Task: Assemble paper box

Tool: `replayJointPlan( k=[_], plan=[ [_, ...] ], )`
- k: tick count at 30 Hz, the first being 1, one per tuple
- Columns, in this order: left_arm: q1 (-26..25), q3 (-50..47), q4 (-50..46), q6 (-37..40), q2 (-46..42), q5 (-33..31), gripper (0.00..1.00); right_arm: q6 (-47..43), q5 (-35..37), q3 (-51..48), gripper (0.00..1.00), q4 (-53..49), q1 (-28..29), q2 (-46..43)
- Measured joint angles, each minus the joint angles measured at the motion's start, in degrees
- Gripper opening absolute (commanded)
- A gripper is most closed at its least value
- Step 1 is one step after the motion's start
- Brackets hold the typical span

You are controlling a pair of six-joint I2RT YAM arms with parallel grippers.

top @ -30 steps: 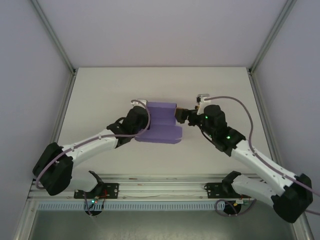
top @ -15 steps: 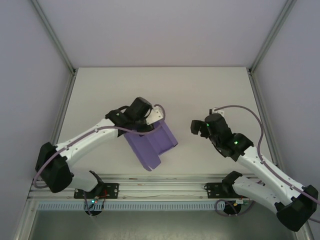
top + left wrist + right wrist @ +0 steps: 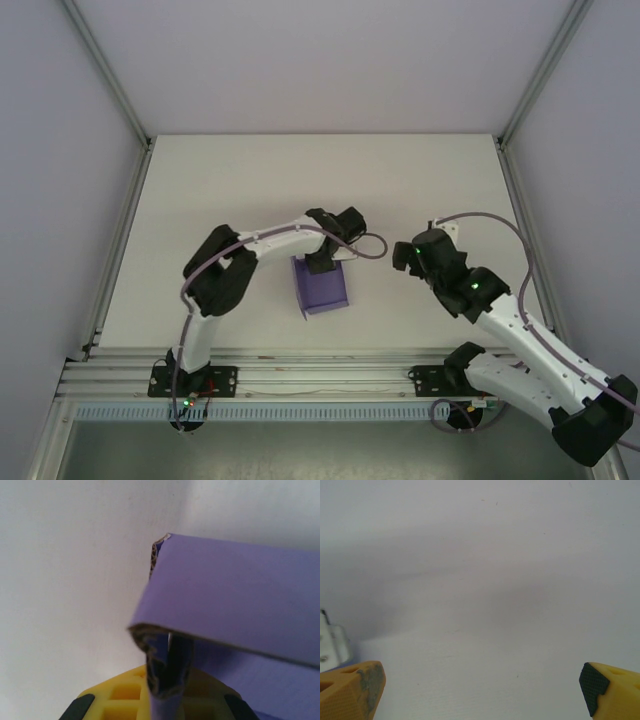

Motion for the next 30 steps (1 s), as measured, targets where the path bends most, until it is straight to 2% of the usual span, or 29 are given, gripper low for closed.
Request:
replayJointPlan(
  k=[8, 17, 20, 25, 30],
  plan=[
    [-3.5, 1.0, 0.9, -1.3, 3.6, -10.4, 0.00, 0.0, 0.9, -3.4, 1.00, 0.0, -1.0, -4.1],
    [-4.4, -1.4, 4.8, -3.8, 4.2, -16.6, 0.01, 0.0, 0.9, -4.4, 1.00, 0.9, -2.3, -3.6],
    [-4.4, -2.1, 5.7, -4.0, 3.8, -16.9, 0.20, 0.0, 0.7, -4.4, 1.00, 1.5, -2.3, -3.0],
    [-3.9, -2.8, 8.0, -5.0, 3.3, -16.5, 0.45, 0.0, -0.3, -4.4, 1.00, 1.7, -2.6, -3.0],
    [-3.2, -2.7, 8.7, -5.0, 1.3, -13.7, 0.63, 0.0, -1.6, -4.4, 1.00, 1.6, -2.6, -5.2]
  ],
)
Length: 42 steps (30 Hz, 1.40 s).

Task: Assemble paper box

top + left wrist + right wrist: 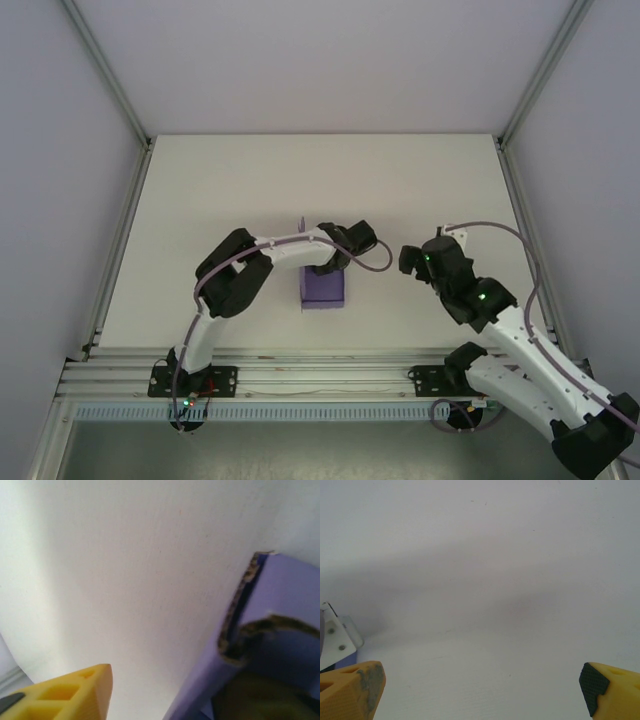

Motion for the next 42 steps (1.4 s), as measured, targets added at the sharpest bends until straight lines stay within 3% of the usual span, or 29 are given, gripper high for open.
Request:
replayJointPlan(
  k=[1, 3, 13, 22, 25, 29, 31, 35, 42],
  plan=[
    [0.0, 0.0, 0.0, 0.0, -0.3, 0.6, 0.72, 0.0, -0.2, 0.0, 1.00, -0.1, 0.0, -0.5],
    [0.0, 0.5, -0.5, 0.2, -0.9, 2.0, 1.00, -0.2, -0.6, 0.0, 1.00, -0.1, 0.0, -1.3],
    [0.0, 4.6, -2.0, 1.4, -7.6, 9.4, 1.00, -2.0, -4.3, 0.0, 1.00, 0.0, 0.0, -2.7],
    [0.1, 5.5, 1.0, -0.8, -16.5, 11.1, 1.00, -7.0, -9.6, 0.0, 0.97, 2.4, 0.0, -2.8],
    [1.4, 1.7, 6.1, -7.6, -23.8, 11.0, 1.00, -9.7, -12.6, 0.0, 0.97, 5.4, 0.0, -1.4],
    [7.9, -8.0, 12.6, -21.6, -37.3, 10.8, 1.00, -14.0, -18.9, 0.0, 0.95, 11.3, 0.0, 4.7],
    [12.0, -16.7, 16.8, -29.7, -46.0, 10.3, 1.00, -16.1, -22.4, 0.2, 0.93, 14.1, 0.0, 9.9],
    [15.6, -34.8, 21.1, -43.8, -60.0, 8.9, 1.00, -21.5, -28.7, 2.5, 0.93, 17.9, 0.4, 22.5],
    [19.3, -51.5, 19.9, -59.3, -66.3, 9.8, 1.00, -33.4, -36.2, 11.8, 0.89, 22.2, 4.4, 40.7]
  ],
)
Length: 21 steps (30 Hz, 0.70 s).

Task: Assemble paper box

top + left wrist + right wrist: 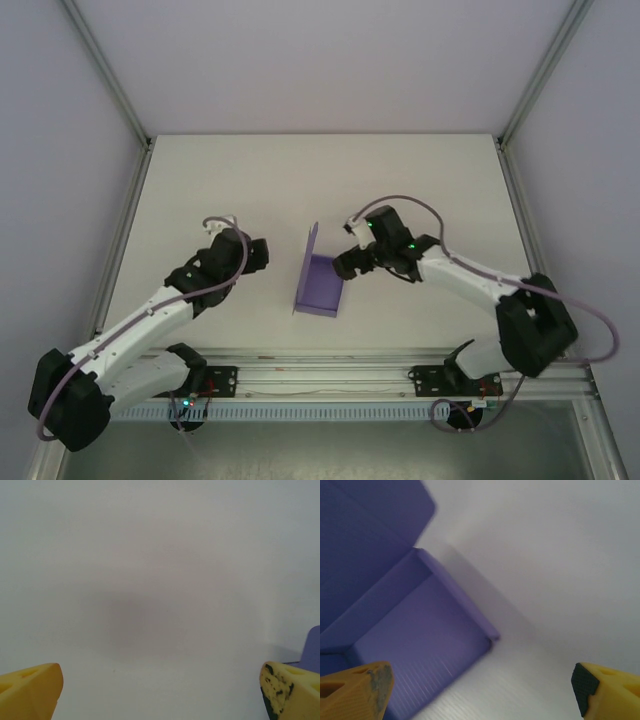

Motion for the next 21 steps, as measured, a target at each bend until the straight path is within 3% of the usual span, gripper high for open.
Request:
replayJointPlan(
  k=[7, 9, 12, 17, 21],
  plan=[
    [0.0, -3.8, -0.4, -5.6, -7.4, -0.2, 1.00, -6.5, -3.0, 5.5, 0.66, 3.1, 1.0, 12.8],
    [0.0, -4.3, -0.5, -6.5, -8.6, -0.4, 1.00, -7.0, -2.9, 5.9, 0.49, 3.7, 1.1, 14.8],
    [0.0, -4.4, -1.3, -7.1, -9.3, -0.5, 1.00, -6.7, -1.7, 6.2, 0.32, 4.8, 1.5, 16.8],
    [0.0, -4.4, -1.9, -8.0, -9.2, -0.5, 1.00, -3.6, 3.9, 6.0, 0.15, 7.0, 1.9, 17.0],
    [0.0, -4.4, -1.9, -9.0, -8.3, -1.0, 1.00, 3.3, 11.3, 3.3, 0.12, 9.5, 2.0, 14.5]
  ],
)
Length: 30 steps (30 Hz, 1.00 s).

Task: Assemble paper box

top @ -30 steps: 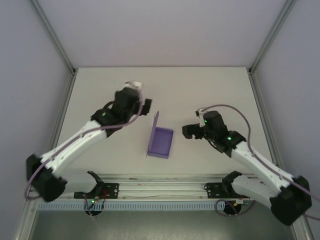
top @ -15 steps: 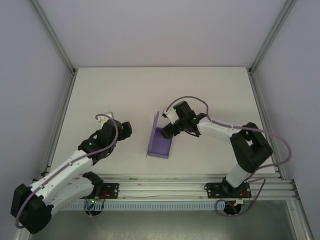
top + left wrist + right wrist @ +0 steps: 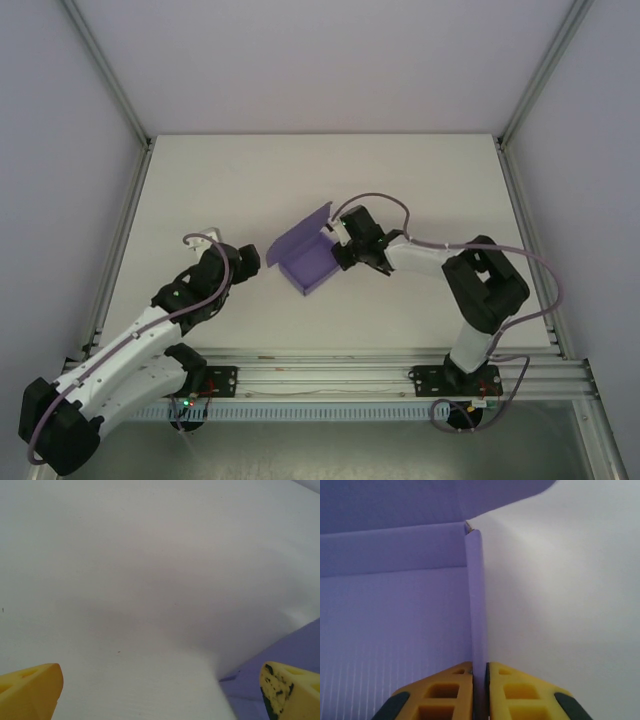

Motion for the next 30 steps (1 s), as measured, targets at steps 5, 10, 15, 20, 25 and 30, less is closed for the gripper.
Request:
replayJointPlan(
  k=[5, 10, 15, 20, 25, 30],
  plan=[
    [0.0, 0.0, 0.0, -0.4, 1.8, -0.5, 1.00, 12.1, 10.0, -4.5, 0.11, -1.2, 2.0, -5.0],
    [0.3, 0.0, 0.1, -0.3, 4.0, -0.6, 1.00, 26.0, 19.6, -5.4, 0.11, -8.1, 6.3, -8.1],
    [0.3, 0.2, 1.0, 1.0, 6.7, 0.8, 1.00, 36.9, 23.9, -5.6, 0.12, -12.7, 8.3, -9.5],
    [0.3, 0.6, 2.3, 3.8, 9.8, 4.5, 1.00, 41.4, 24.7, -6.5, 0.22, -12.9, 9.3, -9.5],
    [0.3, 2.4, 4.7, 8.4, 13.0, 9.9, 1.00, 42.6, 24.9, -6.6, 0.37, -13.2, 9.4, -10.0],
    [0.3, 6.0, 6.8, 15.5, 16.6, 15.5, 1.00, 39.7, 25.0, -6.6, 0.66, -13.9, 9.4, -16.7]
  ],
)
